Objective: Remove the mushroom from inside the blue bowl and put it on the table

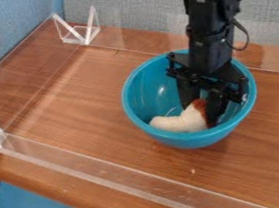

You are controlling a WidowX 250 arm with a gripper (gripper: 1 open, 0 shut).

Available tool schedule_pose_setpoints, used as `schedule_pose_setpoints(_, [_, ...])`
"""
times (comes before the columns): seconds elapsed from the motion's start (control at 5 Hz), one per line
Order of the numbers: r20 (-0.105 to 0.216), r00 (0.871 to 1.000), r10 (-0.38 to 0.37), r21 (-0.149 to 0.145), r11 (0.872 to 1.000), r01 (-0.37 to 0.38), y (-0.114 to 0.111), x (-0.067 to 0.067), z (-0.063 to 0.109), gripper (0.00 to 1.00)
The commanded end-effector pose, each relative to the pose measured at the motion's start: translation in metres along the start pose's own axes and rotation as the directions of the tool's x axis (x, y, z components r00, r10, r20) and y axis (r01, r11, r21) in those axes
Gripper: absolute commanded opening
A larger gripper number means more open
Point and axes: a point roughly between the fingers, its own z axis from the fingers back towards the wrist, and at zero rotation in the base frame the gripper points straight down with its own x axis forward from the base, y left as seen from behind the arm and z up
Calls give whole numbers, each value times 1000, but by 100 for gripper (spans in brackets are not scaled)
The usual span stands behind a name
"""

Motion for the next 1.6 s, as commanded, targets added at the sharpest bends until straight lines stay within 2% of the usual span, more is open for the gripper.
schedule_pose_setpoints(0.0, [85, 995, -44, 12, 999, 44, -11, 2, 20, 0])
schedule_pose_setpoints(0.6, [72, 987, -146, 8, 989, 146, -48, -10, -5, 0])
schedule_pose_setpoints(1.4, [98, 981, -169, -7, 985, 170, -61, -13, -20, 0])
